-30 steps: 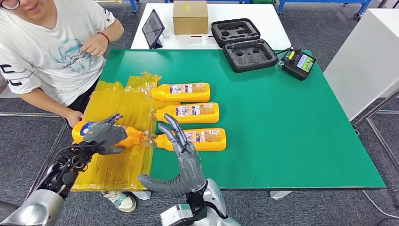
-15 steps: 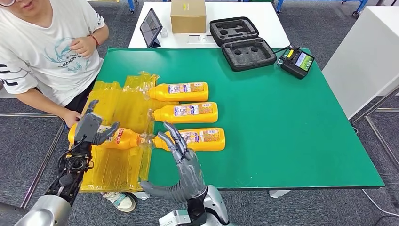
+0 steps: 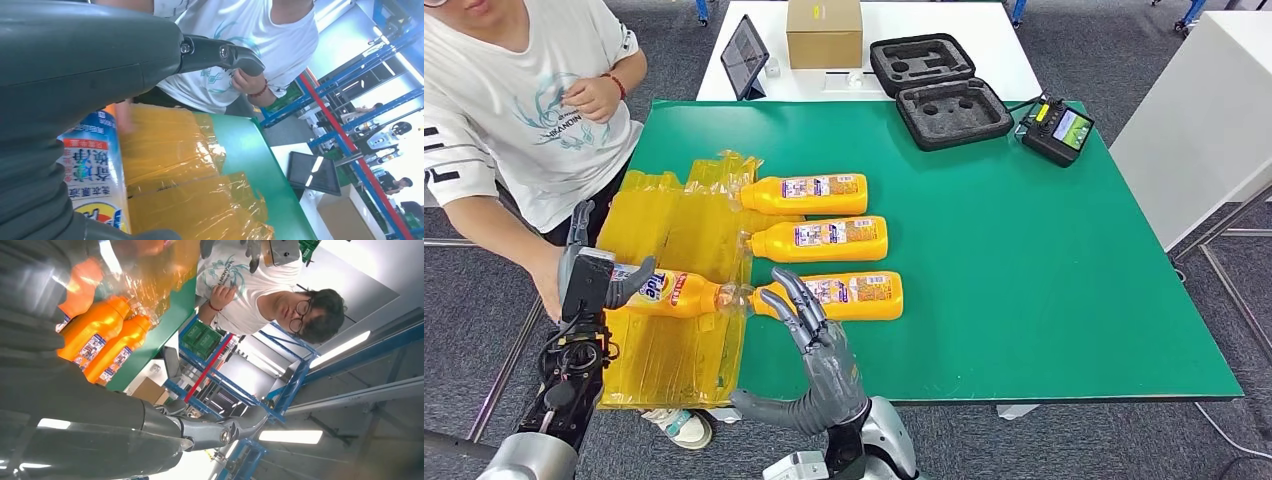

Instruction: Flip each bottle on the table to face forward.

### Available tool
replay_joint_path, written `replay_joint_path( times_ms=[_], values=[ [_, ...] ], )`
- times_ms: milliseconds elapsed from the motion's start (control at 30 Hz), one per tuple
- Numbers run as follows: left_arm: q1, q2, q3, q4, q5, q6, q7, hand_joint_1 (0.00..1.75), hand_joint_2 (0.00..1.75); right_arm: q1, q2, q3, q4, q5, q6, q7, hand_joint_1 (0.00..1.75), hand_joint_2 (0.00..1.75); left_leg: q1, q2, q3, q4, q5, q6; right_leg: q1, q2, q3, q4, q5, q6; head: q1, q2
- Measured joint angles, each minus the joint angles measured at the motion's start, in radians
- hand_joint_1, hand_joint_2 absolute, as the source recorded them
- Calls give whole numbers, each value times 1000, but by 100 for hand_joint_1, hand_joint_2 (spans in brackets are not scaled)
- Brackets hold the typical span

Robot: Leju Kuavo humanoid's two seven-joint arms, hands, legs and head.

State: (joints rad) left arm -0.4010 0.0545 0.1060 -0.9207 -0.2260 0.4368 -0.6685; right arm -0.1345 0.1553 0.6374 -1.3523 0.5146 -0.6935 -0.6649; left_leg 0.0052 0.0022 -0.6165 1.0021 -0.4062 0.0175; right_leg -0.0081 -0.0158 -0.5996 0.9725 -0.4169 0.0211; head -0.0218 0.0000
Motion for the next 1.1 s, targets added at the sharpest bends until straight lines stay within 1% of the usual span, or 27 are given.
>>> replay_joint_path(
  times_ms=[233,300,333,400,467,567,633,767,933,1000,1100],
  values=[
    [3,-2,2,-10,0,1,-1,0,175,0,-3,0,0,1,0,0,0,175,0,0,0,0,0,0,0,0,0,0,0,0,0,0],
    [8,-2,4,-16,8,27,-9,0,175,0,-3,-1,0,29,0,12,0,175,0,0,0,0,0,0,0,0,0,0,0,0,0,0],
    [14,-3,5,-27,20,59,-15,0,175,-1,-3,-3,1,66,0,30,0,175,0,1,0,0,0,0,0,1,0,0,0,0,0,0],
    [35,-3,5,-73,69,144,-26,0,175,-4,-8,-10,5,184,1,106,0,175,0,1,0,0,0,0,0,1,-1,0,0,0,0,0],
    [66,-4,7,-145,130,204,-29,0,175,-16,-19,-25,15,315,9,222,0,175,0,2,0,0,0,0,0,2,-1,0,0,0,0,0],
    [123,-7,18,-257,192,221,-32,0,175,-49,-43,-66,45,485,52,404,0,175,0,1,-1,0,0,0,0,2,-1,0,0,0,0,0],
    [153,-12,26,-318,210,212,-33,0,175,-73,-60,-101,70,557,82,484,0,175,-1,1,-1,0,0,0,-1,1,-1,0,0,0,0,0],
    [181,-24,34,-382,219,195,-33,0,175,-117,-86,-158,118,622,127,552,0,175,-1,1,-2,0,0,0,-1,1,-1,0,1,1,0,0],
    [213,-57,45,-425,230,164,-34,0,175,-281,-95,-215,350,688,262,630,0,175,-1,5,-3,1,2,2,-2,4,-4,0,3,4,-3,0],
    [223,-64,50,-431,233,155,-34,0,175,-324,-97,-229,422,698,281,650,0,175,-1,4,-4,1,3,2,-2,4,-4,0,4,4,-2,0],
    [226,-73,54,-432,233,146,-34,0,175,-361,-95,-237,498,704,288,662,0,175,-1,5,-4,1,2,2,-2,4,-4,0,4,4,-2,0]
  ],
)
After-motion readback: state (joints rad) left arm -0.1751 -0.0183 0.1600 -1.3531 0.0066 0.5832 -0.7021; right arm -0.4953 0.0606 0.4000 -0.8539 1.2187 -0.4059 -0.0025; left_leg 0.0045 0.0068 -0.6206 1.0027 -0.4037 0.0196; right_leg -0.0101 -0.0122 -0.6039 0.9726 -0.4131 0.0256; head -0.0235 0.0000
